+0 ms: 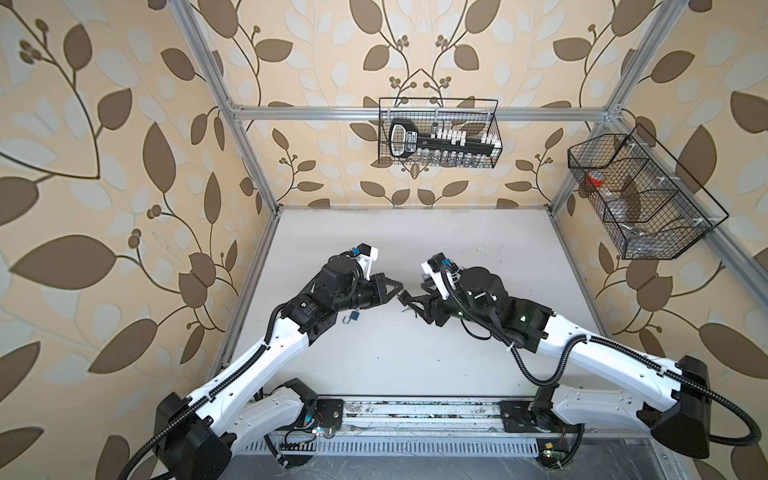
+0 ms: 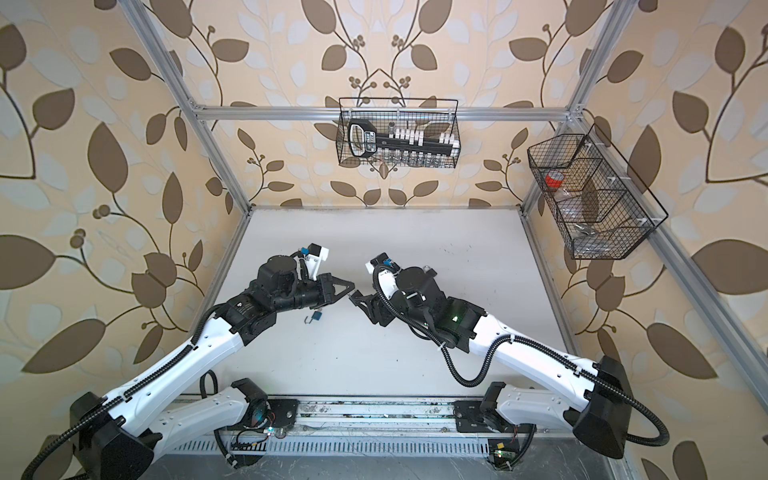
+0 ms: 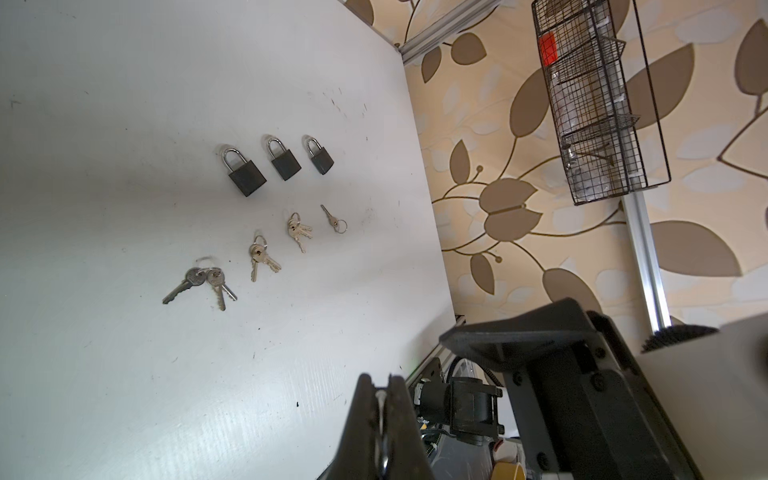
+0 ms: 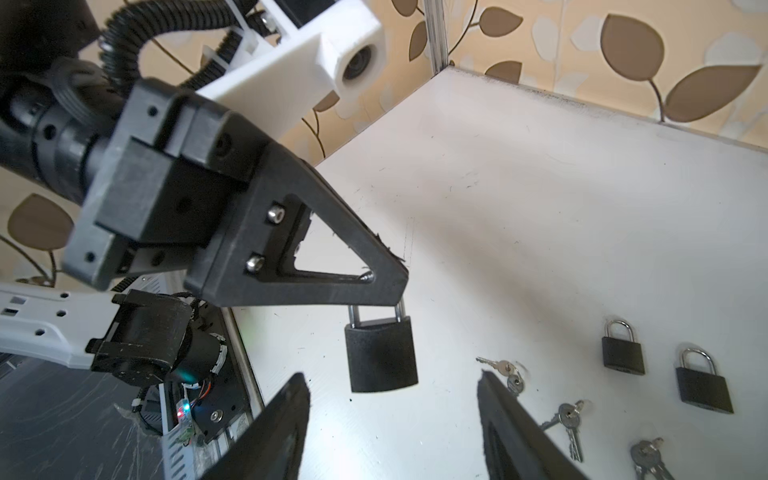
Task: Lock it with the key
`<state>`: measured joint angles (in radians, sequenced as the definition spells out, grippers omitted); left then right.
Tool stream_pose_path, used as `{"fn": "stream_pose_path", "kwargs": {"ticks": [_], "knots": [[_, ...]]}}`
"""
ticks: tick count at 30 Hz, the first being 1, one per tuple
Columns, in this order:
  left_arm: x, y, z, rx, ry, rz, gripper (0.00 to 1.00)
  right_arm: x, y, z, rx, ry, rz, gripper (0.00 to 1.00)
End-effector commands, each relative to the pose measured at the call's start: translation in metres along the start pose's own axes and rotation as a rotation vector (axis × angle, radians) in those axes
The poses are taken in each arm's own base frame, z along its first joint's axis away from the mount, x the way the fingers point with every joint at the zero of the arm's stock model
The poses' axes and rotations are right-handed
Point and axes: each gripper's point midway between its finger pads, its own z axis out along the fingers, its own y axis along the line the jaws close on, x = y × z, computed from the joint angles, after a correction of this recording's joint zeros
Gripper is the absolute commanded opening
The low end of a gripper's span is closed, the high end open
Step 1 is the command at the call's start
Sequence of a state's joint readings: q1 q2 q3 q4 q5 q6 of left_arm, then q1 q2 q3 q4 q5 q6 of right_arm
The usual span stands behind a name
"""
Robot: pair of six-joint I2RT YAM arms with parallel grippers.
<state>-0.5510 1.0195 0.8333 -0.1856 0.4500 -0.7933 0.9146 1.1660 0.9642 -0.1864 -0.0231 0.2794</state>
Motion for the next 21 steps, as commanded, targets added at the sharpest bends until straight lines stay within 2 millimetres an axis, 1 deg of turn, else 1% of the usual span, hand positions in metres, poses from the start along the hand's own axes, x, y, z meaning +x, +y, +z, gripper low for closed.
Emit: {"fn": "stream_pose_path", "kwargs": {"ticks": [1,3,7,11,16,21], "knots": [[-0.022,-0.033,-0.005,0.072,-0.077,0.039,0.00,-0.002,0.005,0.001,-0.014,0.025,-0.011,0.67],[-0.021,-0.034,-0.004,0.073,-0.074,0.043,0.00,-0.002,0.006,0.004,-0.022,0.033,-0.005,0.69],[-0.019,-0.036,-0.004,0.085,-0.067,0.048,0.00,0.003,0.004,0.012,-0.008,0.057,-0.002,0.69],[-0.016,-0.040,-0.005,0.109,-0.058,0.047,0.00,0.006,0.006,0.018,-0.020,0.078,-0.003,0.63],[-0.014,-0.040,-0.004,0.117,-0.048,0.046,0.00,0.008,0.009,0.018,-0.040,0.082,-0.008,0.60],[-0.013,-0.041,-0.003,0.124,-0.042,0.045,0.00,0.010,0.009,0.019,-0.043,0.093,-0.021,0.53]]}}
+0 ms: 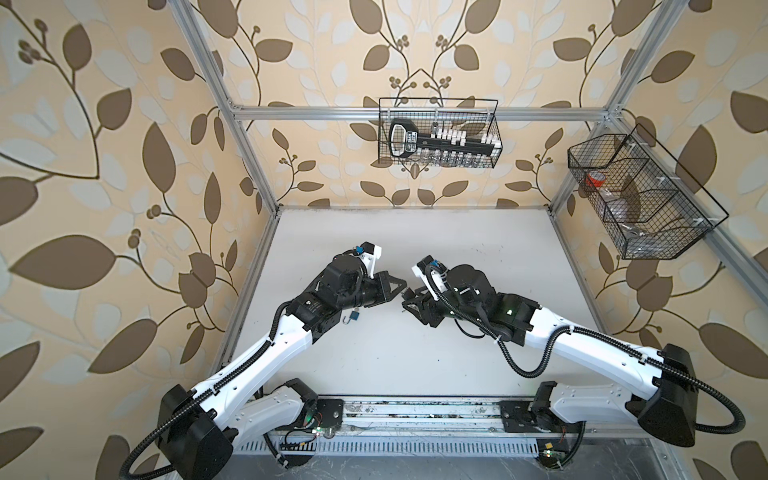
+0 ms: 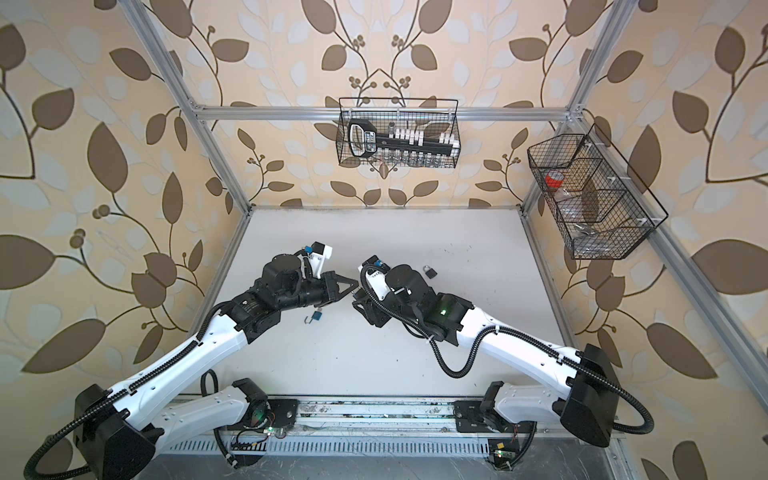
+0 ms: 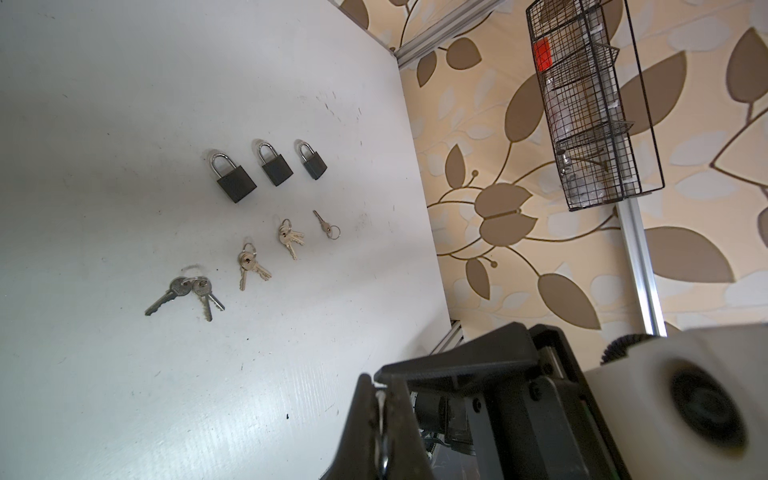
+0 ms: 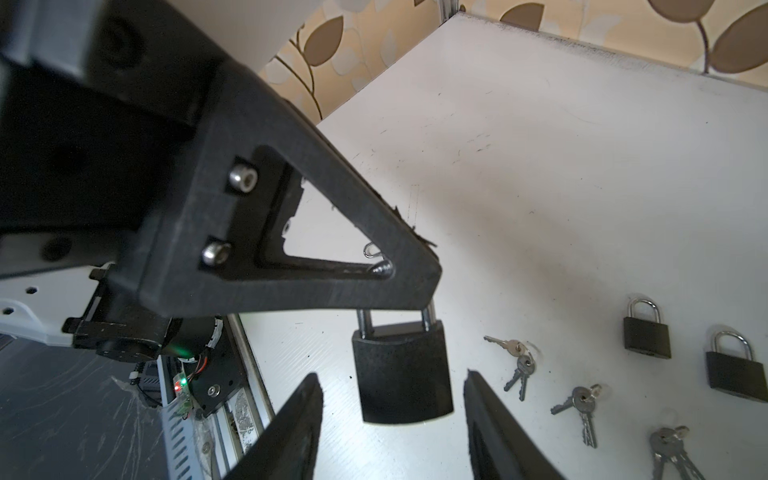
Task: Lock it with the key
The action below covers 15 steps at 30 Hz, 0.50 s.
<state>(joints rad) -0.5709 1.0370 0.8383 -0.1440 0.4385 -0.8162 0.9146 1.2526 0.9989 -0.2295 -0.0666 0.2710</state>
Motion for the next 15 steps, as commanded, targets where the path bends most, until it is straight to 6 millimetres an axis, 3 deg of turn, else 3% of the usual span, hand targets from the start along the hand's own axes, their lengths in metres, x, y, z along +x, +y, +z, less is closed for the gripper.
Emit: {"fn": "stream_pose_path", "kwargs": {"ticks": [1,9,15], "knots": [[-0.0100,-0.0338,-0.0078,0.105,-0.029,0.050,0.00,-0.0080,0.0066,-0.0016,-0.021,-0.006,-0.020,0.52],[-0.0067,-0.0306,-0.0043,0.107,-0.014,0.040,0.00,-0.0085,0.0038,-0.0010,-0.005,-0.006,-0.034,0.48],[-0.0062,-0.0294,-0.0010,0.105,-0.006,0.038,0.00,-0.0079,-0.0012,0.0023,0.023,-0.003,-0.067,0.52]]}}
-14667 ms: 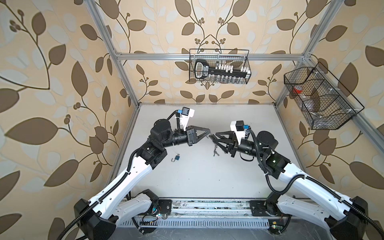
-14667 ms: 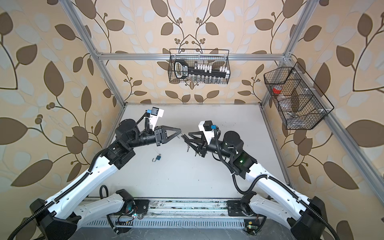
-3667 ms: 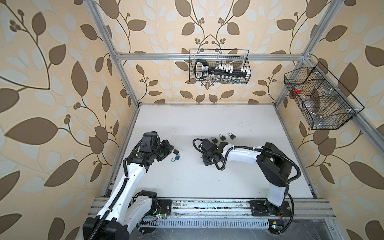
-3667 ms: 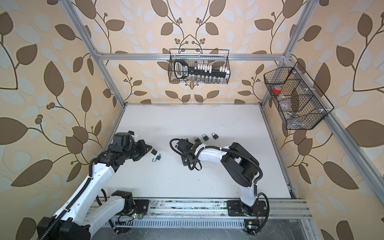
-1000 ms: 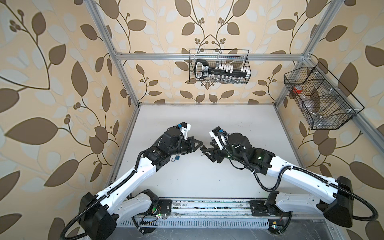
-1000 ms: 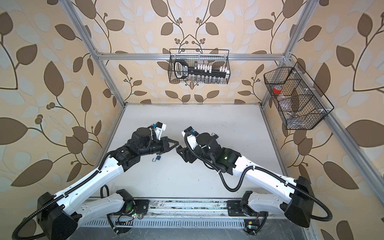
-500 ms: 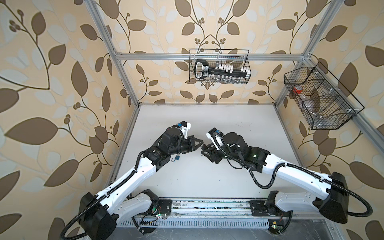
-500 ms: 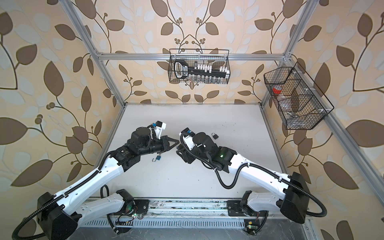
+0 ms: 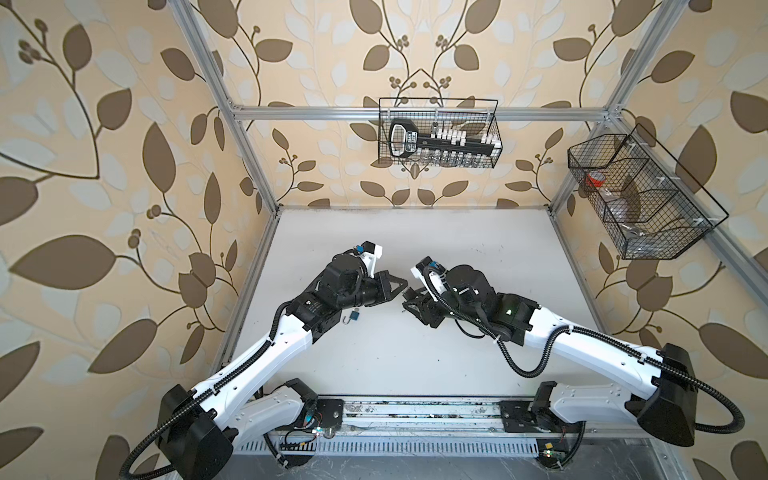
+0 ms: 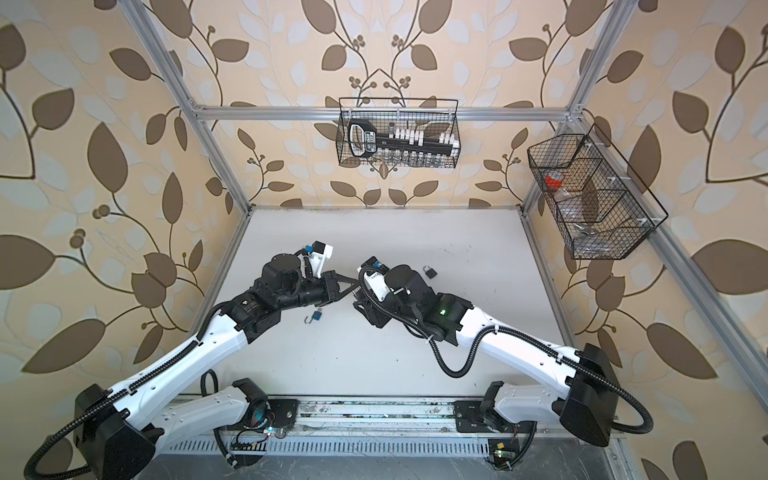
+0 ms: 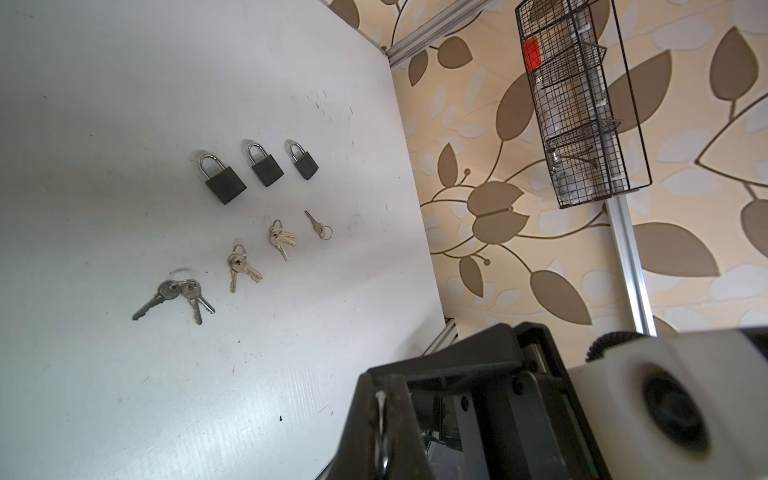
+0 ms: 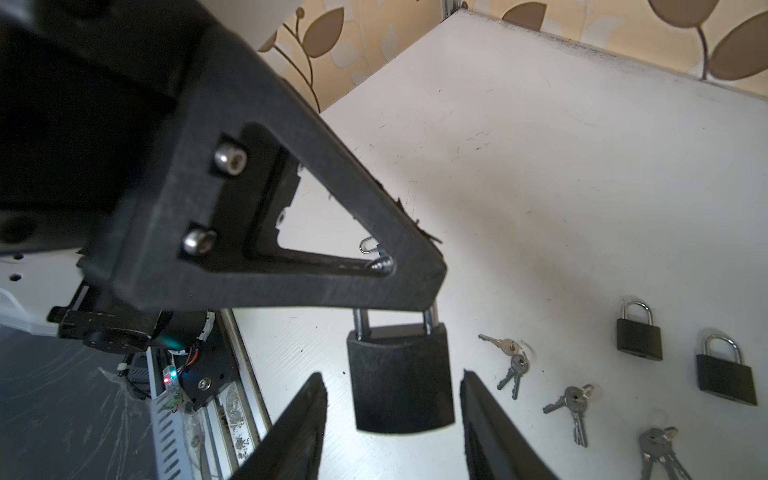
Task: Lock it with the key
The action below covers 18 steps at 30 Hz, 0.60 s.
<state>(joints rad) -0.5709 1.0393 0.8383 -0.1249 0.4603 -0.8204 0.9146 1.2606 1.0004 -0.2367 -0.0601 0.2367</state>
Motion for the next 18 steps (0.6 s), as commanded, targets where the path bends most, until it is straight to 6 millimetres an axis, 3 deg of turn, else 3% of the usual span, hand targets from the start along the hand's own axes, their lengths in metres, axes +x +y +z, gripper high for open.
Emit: {"fn": "stream_pose_path", "kwargs": {"ticks": [1,18], "knots": [[-0.0062,-0.0234,-0.0002,0.078,-0.011,0.034,0.00,-0.0115,-0.0002,-0.0002,0.018,-0.017,-0.039,0.52],[-0.0042,-0.0197,-0.0007,0.065,-0.008,0.040,0.00,-0.0169,0.0024,0.0022,0.005,-0.032,-0.054,0.33]]}}
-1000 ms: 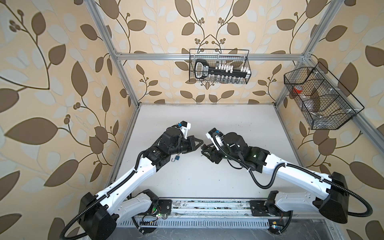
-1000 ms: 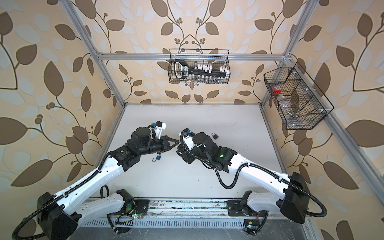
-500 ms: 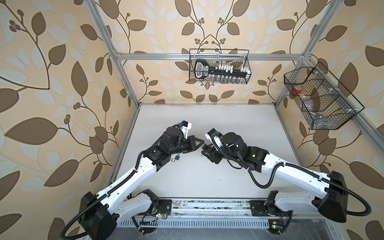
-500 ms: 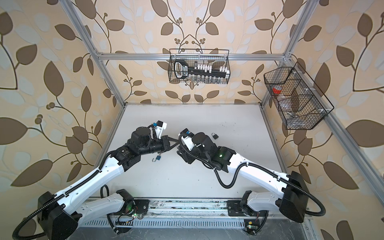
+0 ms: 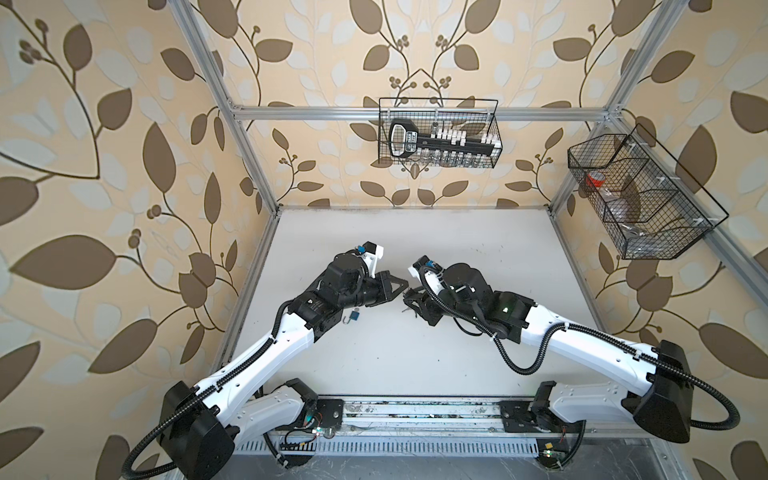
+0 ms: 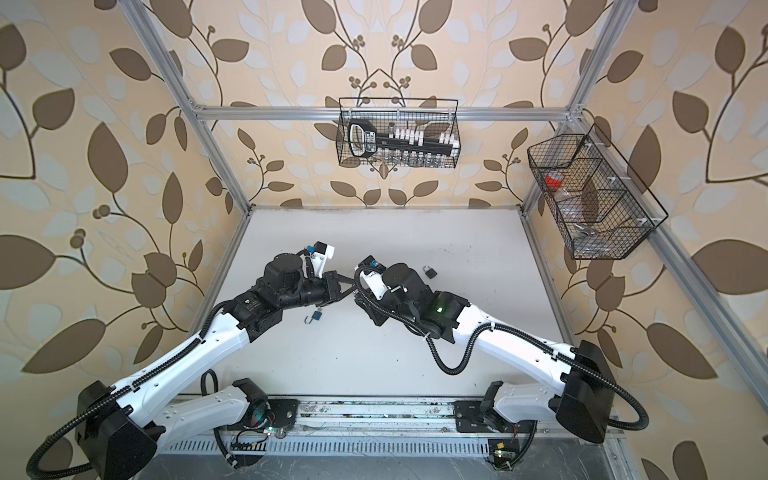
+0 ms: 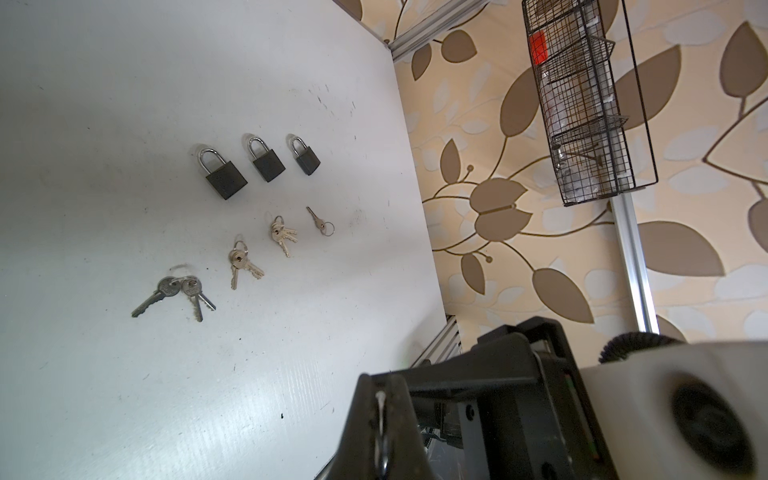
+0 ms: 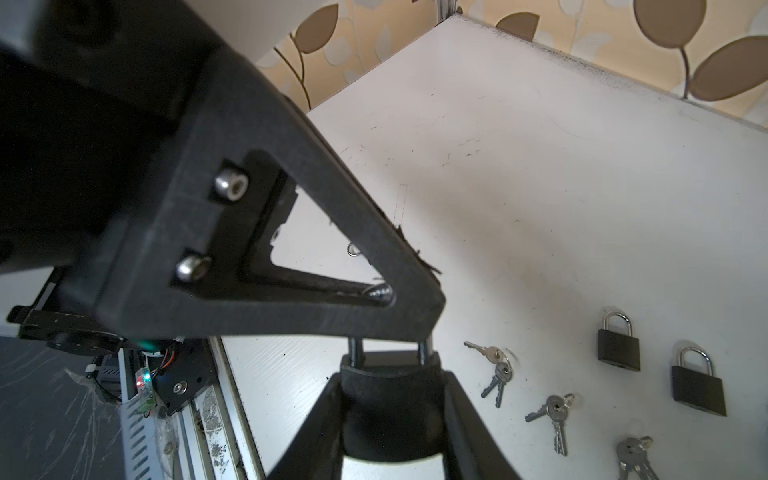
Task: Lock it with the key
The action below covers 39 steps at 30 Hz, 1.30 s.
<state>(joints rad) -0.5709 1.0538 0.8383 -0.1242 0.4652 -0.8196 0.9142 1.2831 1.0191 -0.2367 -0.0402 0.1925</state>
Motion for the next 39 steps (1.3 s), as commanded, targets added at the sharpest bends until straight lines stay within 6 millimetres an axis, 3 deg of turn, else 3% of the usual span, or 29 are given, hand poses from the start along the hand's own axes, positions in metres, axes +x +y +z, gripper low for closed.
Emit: {"fn": "stream_pose_path", "kwargs": {"ticks": [1,5,9,13,17,18,19,25,29,33,39], "knots": [[-0.005,-0.022,-0.005,0.068,-0.020,0.048,0.00,-0.014,0.005,-0.003,-0.013,-0.034,-0.009,0.31],[-0.004,-0.022,-0.007,0.057,-0.012,0.062,0.00,-0.017,0.005,-0.009,-0.015,-0.056,-0.001,0.19],[-0.002,-0.033,-0.010,0.088,0.015,0.104,0.00,-0.018,0.007,-0.016,-0.024,-0.070,-0.003,0.00],[-0.008,-0.042,-0.023,0.088,-0.028,0.164,0.53,-0.020,0.004,-0.032,-0.012,-0.120,-0.015,0.00],[-0.018,-0.037,-0.033,-0.002,-0.076,0.211,0.78,-0.025,-0.007,-0.049,0.050,-0.203,-0.001,0.00],[-0.020,-0.035,-0.034,-0.027,-0.080,0.227,0.94,-0.025,-0.011,-0.052,0.068,-0.219,0.003,0.00],[-0.021,-0.032,-0.035,-0.055,-0.082,0.236,0.99,-0.027,-0.012,-0.055,0.073,-0.237,-0.001,0.00],[-0.030,0.000,-0.042,-0.229,-0.127,0.227,0.99,-0.020,-0.037,-0.048,0.161,-0.233,-0.026,0.00],[-0.034,0.032,-0.048,-0.356,-0.150,0.180,0.99,-0.009,-0.057,-0.033,0.155,-0.113,0.013,0.00],[-0.032,0.054,-0.050,-0.384,-0.138,0.124,0.99,0.012,-0.050,-0.015,0.082,-0.001,-0.071,0.00],[-0.037,0.088,-0.064,-0.342,-0.154,-0.057,0.99,0.037,-0.059,0.007,0.092,0.150,-0.167,0.00]]}}
